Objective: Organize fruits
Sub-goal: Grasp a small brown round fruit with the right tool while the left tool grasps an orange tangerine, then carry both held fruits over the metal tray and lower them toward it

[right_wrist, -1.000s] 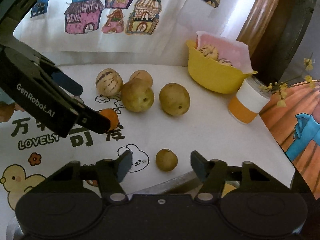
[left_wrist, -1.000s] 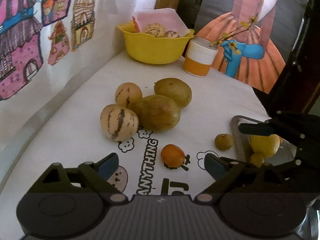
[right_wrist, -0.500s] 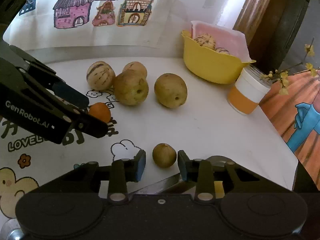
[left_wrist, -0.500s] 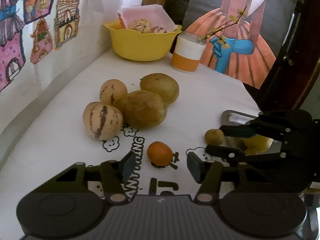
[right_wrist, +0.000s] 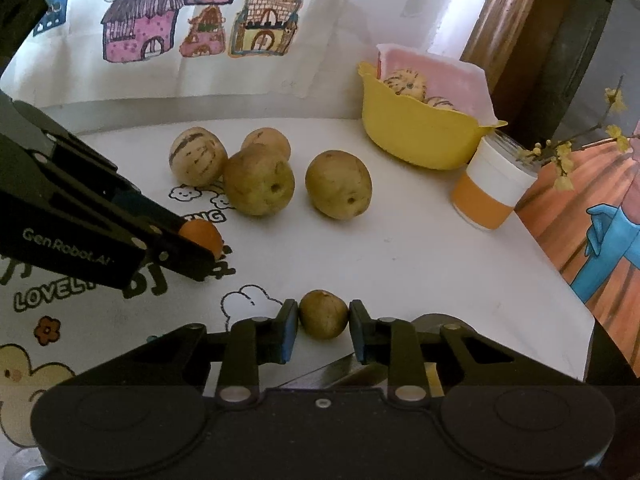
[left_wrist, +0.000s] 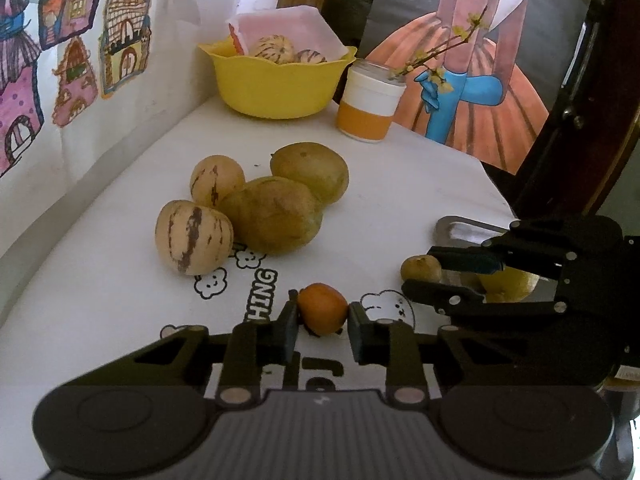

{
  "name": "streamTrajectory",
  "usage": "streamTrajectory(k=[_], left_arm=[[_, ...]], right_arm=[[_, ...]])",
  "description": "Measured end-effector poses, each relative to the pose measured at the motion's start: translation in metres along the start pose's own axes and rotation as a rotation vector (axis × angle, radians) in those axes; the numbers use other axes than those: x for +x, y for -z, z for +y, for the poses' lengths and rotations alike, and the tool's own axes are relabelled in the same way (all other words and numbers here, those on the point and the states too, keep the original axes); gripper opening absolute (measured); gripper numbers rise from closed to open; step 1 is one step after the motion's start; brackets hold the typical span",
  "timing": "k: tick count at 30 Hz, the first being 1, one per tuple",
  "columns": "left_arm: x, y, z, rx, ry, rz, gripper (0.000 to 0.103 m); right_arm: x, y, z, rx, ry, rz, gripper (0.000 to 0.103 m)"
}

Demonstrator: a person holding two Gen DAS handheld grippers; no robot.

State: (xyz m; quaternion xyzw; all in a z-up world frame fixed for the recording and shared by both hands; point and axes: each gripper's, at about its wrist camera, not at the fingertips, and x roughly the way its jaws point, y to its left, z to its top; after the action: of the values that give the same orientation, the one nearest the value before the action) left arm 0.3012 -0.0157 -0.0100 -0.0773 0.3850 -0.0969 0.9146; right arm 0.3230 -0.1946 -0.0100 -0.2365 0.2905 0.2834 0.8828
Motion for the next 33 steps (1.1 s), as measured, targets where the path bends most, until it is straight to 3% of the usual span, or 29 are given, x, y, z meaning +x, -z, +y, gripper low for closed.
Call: streamTrajectory(k=[8,18,27,33], left_arm=[[-0.023,0.003,-0.013,0.010,0.021,-0.025,0.029],[-0.046,0.015,-0.058,0.041,0.121,-0.056,0.029],[-0.044,0.034,-0.108,0.112,0.199,-0.032,0.028],[-0.031,0.042,-0.125,0.142,0.183,0.005,0.028]], right_arm=[[-0.046,0.007,0.008,-0.012,0.048,-0.093,0.029],[-0.120,0.038,0.000,0.049,0.141,-0.163,0.029],[-0.160,0.082,-0.003,0.075,0.221,-0.142,0.029],[-0.153,0.108,-0.007,0.114,0.218,-0.091,0.029]])
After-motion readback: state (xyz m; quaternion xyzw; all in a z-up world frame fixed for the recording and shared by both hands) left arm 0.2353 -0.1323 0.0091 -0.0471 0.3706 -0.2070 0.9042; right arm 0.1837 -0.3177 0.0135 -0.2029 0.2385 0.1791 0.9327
